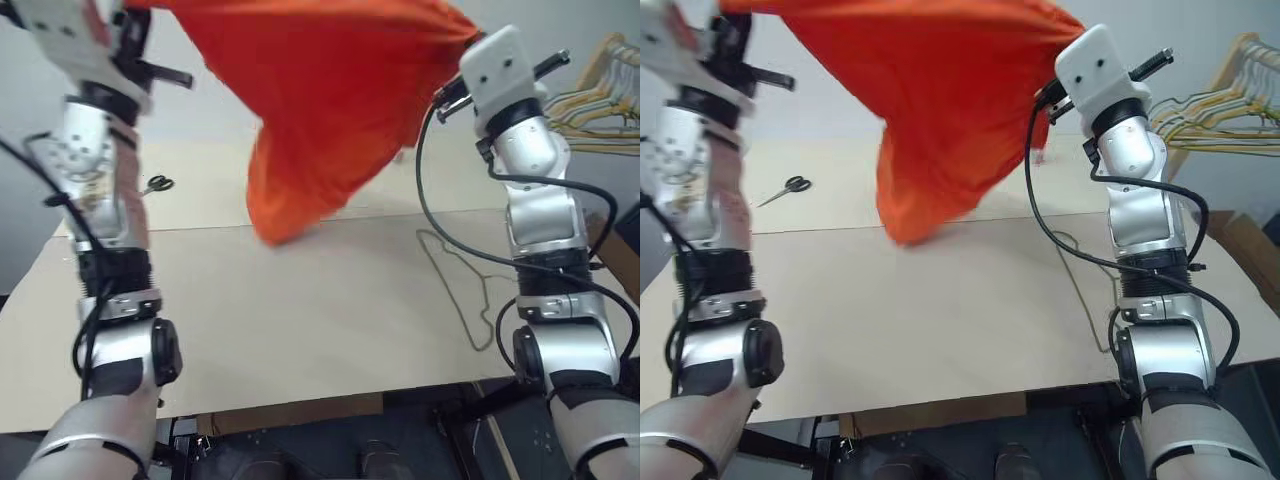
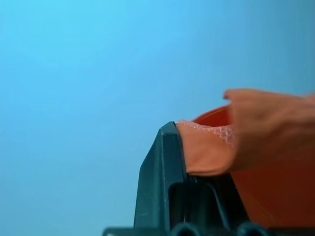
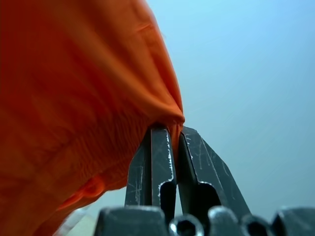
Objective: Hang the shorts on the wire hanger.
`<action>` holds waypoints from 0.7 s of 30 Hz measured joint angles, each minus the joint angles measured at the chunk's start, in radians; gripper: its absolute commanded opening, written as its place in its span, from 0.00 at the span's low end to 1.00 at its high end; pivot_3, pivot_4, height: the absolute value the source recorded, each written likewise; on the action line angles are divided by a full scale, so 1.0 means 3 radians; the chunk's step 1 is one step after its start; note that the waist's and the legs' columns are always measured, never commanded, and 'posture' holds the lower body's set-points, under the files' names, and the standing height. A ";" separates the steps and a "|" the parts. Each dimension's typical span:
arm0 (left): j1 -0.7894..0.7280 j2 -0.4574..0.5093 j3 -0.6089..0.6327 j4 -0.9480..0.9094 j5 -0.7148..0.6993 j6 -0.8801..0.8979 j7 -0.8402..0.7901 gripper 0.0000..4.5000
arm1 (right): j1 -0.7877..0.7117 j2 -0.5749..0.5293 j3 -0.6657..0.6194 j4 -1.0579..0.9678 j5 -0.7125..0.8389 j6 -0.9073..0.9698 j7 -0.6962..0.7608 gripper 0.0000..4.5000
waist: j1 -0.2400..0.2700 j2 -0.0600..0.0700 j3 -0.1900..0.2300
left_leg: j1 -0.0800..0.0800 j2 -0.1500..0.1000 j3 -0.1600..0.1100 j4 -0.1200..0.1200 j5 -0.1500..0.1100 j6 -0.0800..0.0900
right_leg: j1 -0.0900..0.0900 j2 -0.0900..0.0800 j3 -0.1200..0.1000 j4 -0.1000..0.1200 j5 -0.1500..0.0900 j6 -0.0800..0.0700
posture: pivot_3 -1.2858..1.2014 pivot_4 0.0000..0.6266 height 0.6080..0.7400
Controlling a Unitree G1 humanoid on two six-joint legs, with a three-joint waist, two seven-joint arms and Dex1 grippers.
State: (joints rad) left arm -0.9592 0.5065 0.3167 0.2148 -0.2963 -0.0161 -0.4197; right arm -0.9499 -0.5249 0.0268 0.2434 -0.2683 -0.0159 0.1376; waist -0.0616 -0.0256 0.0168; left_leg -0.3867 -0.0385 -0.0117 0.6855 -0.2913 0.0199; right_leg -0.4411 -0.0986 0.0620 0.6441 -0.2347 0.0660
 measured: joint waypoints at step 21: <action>0.3567 0.1874 -0.0755 -0.1201 0.0012 0.0624 -0.2786 0.00 | 0.1940 -0.1279 0.1305 -0.1001 0.0317 -0.0943 0.3078 0.00 | 0.0129 0.0016 0.0026 | 0.0150 0.0033 0.0028 0.0023 -0.0038 0.0063 | 0.0176 0.0019 0.0008 -0.0055 -0.0006 -0.0001 | 0.53 0.00 1.00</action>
State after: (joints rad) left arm 0.1110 1.0686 0.0901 -0.1455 -0.2926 0.1712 -1.2555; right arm -0.3679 -0.9085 0.4184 -0.0570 -0.1731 -0.2988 1.0608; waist -0.0231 -0.0209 0.0245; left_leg -0.3419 -0.0286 -0.0034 0.6923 -0.3028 0.0387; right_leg -0.3884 -0.0930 0.0644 0.6276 -0.2365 0.0657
